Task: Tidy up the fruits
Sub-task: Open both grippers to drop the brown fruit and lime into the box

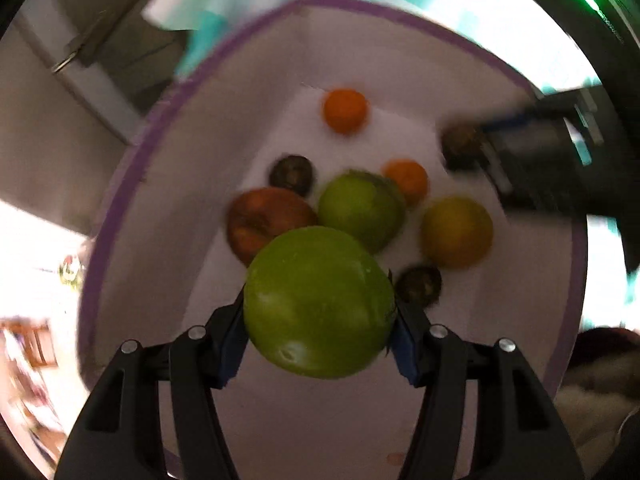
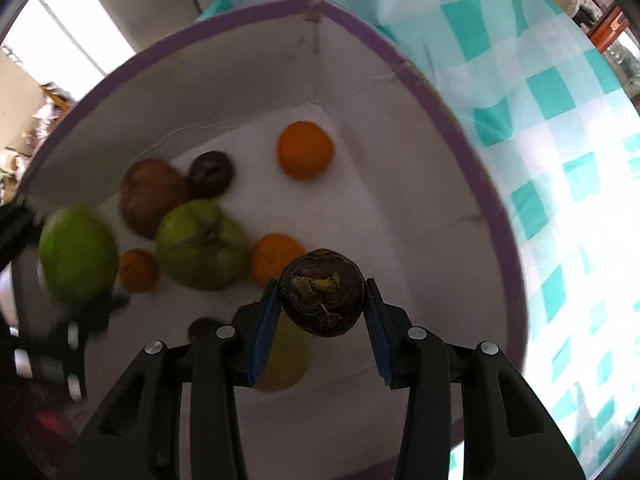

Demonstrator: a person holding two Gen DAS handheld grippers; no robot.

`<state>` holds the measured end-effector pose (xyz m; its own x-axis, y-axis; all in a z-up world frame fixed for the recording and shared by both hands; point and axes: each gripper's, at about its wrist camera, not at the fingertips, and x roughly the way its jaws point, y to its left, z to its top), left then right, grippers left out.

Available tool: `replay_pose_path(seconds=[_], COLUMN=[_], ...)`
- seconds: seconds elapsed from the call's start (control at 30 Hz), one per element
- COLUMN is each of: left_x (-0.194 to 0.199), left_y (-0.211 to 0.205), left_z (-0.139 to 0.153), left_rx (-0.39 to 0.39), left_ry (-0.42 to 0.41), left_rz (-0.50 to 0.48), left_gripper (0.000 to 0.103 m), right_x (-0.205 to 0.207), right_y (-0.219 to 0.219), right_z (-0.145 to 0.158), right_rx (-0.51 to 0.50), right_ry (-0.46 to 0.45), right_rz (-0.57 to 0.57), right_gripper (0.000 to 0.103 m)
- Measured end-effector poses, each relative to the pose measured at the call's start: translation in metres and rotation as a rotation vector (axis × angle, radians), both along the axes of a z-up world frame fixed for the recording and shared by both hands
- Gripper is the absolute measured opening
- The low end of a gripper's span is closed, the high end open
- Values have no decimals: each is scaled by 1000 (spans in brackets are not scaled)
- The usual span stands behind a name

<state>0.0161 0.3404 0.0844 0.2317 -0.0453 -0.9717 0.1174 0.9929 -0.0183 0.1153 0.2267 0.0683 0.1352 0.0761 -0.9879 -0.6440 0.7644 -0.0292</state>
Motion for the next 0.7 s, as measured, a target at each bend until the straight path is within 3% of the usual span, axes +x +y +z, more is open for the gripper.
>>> replay_pose_path(seconds=[0.23,0.47,0.53,0.7], left_x=[-13,-13,-15,-19], left_y=[-31,-32,-32,-33], left_z=[-24,-26,-24,-16], left_rx=[18,11,14,38], left_ry=[93,118,114,84], left_rz=[-189,-162,-155,-126], left_gripper=[67,65,65,74], right_x=[9,9,7,-7], right_y=[17,25,24,24], right_z=[-15,-27,-27,-17], right_rx=[-73,-95,-89,-54], right_ry=[16,11,8,-27], right_rz=[16,14,9,23], right_gripper=[42,47,60,74])
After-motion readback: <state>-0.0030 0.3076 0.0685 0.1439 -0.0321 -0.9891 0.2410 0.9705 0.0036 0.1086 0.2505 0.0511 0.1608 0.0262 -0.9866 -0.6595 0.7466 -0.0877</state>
